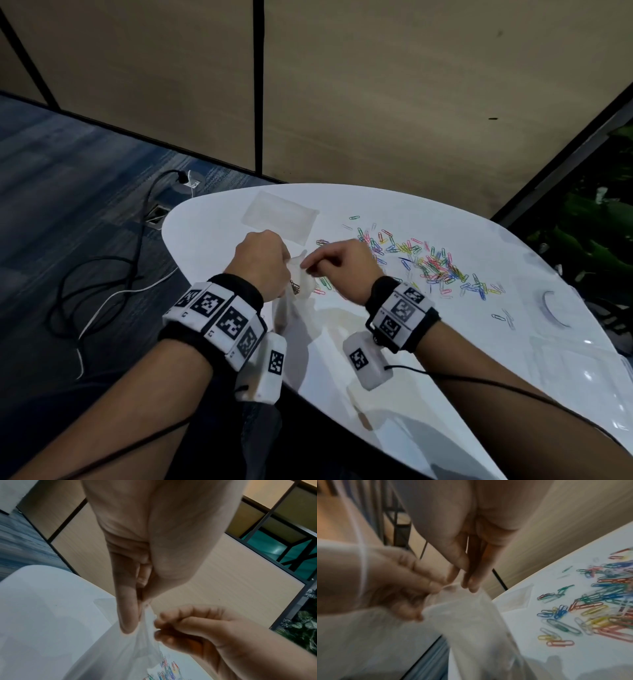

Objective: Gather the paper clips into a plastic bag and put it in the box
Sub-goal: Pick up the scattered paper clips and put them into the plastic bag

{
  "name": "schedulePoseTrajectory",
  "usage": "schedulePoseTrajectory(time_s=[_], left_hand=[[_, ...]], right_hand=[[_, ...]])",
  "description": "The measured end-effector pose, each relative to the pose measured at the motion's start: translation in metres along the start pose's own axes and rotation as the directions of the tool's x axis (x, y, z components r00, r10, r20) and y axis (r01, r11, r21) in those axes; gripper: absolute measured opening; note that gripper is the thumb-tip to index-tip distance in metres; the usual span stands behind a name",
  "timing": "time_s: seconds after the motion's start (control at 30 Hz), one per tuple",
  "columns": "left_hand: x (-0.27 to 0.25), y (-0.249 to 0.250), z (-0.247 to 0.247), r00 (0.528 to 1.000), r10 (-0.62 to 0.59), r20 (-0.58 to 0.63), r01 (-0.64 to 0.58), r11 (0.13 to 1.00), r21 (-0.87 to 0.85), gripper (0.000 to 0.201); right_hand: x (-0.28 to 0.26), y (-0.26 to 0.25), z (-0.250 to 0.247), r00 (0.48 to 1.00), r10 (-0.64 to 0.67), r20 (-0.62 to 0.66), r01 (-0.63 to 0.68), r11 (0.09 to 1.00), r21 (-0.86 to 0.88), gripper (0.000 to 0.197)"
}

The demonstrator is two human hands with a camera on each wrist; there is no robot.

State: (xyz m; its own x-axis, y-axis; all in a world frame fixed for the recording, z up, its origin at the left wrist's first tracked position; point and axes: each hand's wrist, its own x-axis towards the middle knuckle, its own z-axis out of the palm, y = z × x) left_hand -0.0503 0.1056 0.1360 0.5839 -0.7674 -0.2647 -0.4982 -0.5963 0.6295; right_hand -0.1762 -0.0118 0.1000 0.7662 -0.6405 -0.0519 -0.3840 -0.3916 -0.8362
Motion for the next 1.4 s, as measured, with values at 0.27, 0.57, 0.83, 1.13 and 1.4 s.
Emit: schedulePoseTrajectory(time_s=[0.27, 0.57, 0.83, 1.13, 1.4], left_hand=[[0.001, -0.012, -0.013, 1.000, -0.010, -0.014, 0.010, 1.000, 0.012, 0.025], [0.004, -0.015, -0.011, 1.000, -0.006, 0.003, 0.005, 0.998, 0.065, 0.024], [0.005, -0.019, -0.011, 1.000, 0.008, 0.001, -0.008, 0.997, 0.079, 0.025], [0.004, -0.016, -0.010, 1.000, 0.015, 0.015, -0.017, 0.996, 0.086, 0.026], [0.005, -0.003, -0.003, 0.998, 0.019, 0.059, -0.025, 0.994, 0.105, 0.028]], right_hand=[[0.008, 0.097, 0.027, 0.831, -0.055, 0.554, 0.490, 0.545, -0.680, 0.064], [0.051, 0.129, 0.033, 0.928, 0.088, 0.363, 0.310, 0.362, -0.879, 0.052], [0.059, 0.133, 0.039, 0.954, 0.048, 0.295, 0.244, 0.447, -0.860, 0.019], [0.051, 0.113, -0.020, 0.939, 0.312, -0.141, -0.338, 0.782, -0.524, 0.013], [0.028, 0.076, -0.069, 0.849, 0.510, -0.138, -0.400, 0.791, 0.463, 0.018]])
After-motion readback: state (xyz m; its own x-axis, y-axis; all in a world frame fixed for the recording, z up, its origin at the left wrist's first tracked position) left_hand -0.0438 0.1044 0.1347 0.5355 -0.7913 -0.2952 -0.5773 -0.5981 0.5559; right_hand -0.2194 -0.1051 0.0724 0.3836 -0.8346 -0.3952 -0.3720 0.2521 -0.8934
